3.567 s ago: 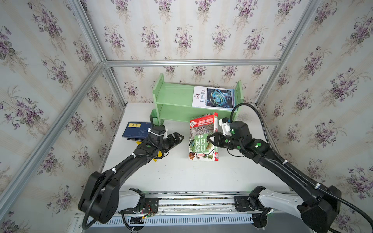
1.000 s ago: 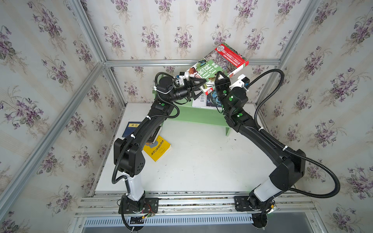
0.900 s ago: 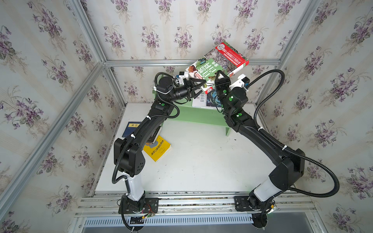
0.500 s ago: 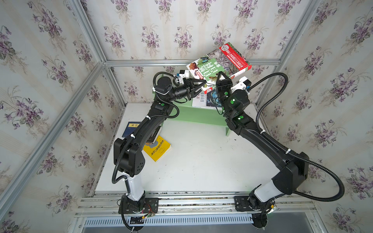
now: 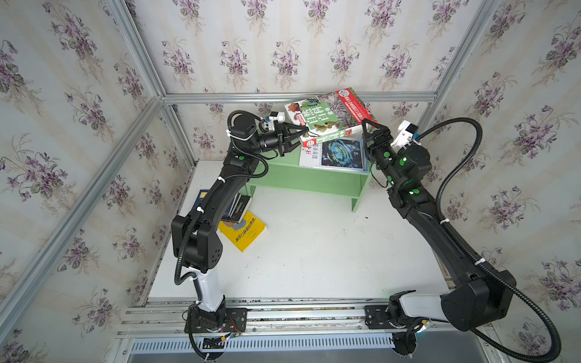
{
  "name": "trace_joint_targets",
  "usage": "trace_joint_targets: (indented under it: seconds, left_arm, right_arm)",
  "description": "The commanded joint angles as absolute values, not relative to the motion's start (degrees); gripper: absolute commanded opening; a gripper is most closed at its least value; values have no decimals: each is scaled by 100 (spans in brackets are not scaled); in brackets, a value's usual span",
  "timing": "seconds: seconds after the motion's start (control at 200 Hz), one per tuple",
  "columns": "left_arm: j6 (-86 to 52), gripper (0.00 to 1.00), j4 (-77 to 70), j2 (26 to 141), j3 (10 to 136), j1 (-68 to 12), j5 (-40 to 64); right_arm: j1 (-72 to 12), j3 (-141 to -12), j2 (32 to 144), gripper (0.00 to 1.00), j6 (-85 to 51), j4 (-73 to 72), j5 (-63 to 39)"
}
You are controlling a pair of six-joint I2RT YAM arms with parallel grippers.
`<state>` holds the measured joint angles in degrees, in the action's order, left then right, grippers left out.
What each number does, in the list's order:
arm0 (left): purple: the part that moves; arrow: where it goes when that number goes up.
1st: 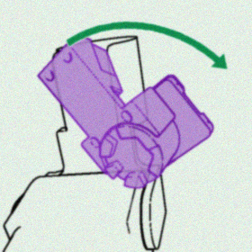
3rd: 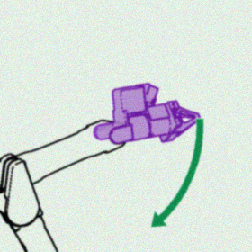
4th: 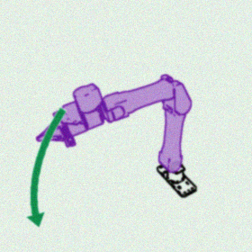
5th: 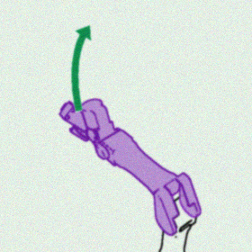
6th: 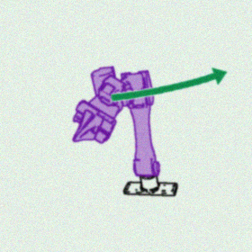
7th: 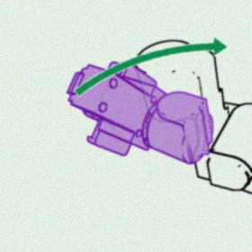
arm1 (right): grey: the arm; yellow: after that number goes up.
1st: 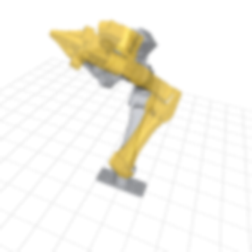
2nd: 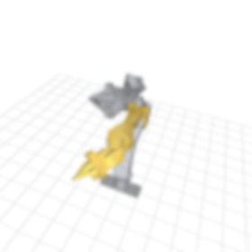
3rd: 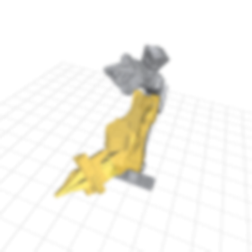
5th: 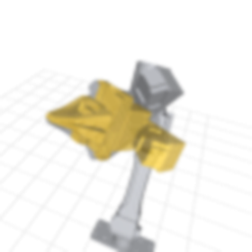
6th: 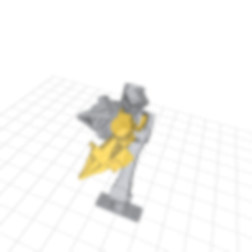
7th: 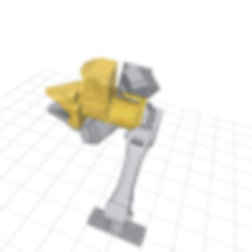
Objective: Stacking books/files
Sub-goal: Pass the book.
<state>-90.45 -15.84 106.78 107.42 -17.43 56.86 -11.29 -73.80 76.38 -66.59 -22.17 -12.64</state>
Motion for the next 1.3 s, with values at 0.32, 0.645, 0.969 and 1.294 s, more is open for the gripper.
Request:
trace_joint_targets:
  seconds: [0.32,0.645,0.969,1.294]
  left_arm:
    - [-8552,10,-2320,10362,10731,-1650,6314]
    - [-8397,11,-2206,10213,10491,-1640,6380]
    - [-8166,45,-1969,10199,10604,-1637,6059]
    - [-7304,100,-1028,9344,9424,-1568,4078]
  right_arm:
    - [-704,-7801,7885,78,-7126,-1664,-3122]
    - [-703,-8078,8295,69,-7488,-2205,-2997]
    - [-764,-7618,8413,19,-8223,-2920,-2574]
    - [-864,-6677,8037,13,-8712,-3903,-1456]
